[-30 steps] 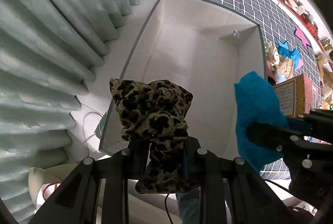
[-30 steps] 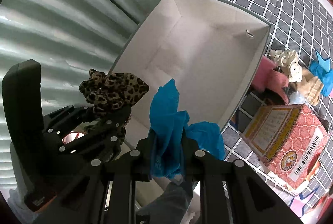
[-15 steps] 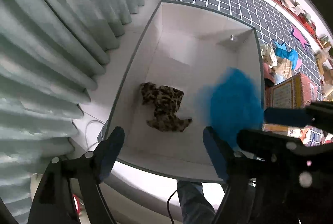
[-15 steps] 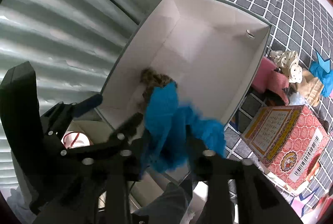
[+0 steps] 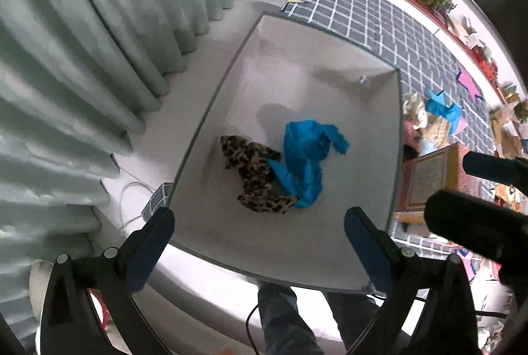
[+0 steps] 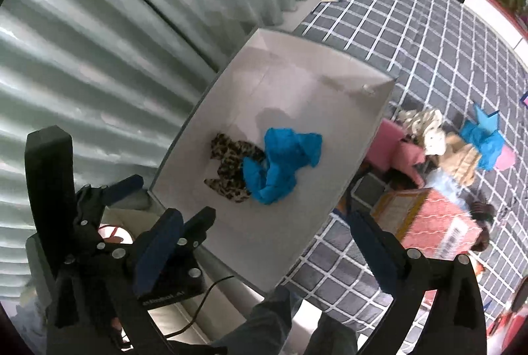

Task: Organize soft objects
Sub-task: 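Move both tools back over the pile of soft items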

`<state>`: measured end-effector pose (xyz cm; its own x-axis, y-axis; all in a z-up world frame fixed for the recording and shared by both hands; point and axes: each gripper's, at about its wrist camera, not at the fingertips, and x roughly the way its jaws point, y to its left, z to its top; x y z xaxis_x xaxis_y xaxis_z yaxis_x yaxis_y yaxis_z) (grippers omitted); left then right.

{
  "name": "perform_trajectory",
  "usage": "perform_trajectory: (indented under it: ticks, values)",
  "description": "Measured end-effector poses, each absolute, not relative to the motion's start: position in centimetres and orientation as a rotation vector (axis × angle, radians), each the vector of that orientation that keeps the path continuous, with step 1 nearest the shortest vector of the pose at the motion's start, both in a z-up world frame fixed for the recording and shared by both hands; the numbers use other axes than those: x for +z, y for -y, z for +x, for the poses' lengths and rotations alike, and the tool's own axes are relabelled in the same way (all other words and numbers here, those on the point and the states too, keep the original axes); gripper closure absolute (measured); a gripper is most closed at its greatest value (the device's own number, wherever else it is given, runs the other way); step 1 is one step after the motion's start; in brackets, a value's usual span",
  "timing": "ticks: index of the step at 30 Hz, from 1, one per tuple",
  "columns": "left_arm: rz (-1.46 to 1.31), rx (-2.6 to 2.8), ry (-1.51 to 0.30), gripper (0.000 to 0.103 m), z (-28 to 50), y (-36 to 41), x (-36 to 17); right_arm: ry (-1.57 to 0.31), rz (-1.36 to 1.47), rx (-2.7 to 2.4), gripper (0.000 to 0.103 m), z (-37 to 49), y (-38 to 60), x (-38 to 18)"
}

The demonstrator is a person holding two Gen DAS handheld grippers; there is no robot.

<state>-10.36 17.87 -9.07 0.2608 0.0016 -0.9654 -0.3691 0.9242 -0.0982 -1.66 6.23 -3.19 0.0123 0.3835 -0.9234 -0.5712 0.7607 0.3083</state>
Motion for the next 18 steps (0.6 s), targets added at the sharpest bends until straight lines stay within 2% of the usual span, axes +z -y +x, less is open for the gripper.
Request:
perform_trajectory:
  ticks: [11, 18]
  values:
    - [-0.301, 0.145, -1.232, 0.000, -6.2, -14.4, -4.5, -1.304, -0.046, 0.632, 0.001, 2.9, 1.6, 1.0]
    - [-0.268, 0.043, -1.240, 0.000, -2.0, -9.9, -2.9, -1.325, 0.082, 0.415, 0.001, 7.5, 11.3, -0.6]
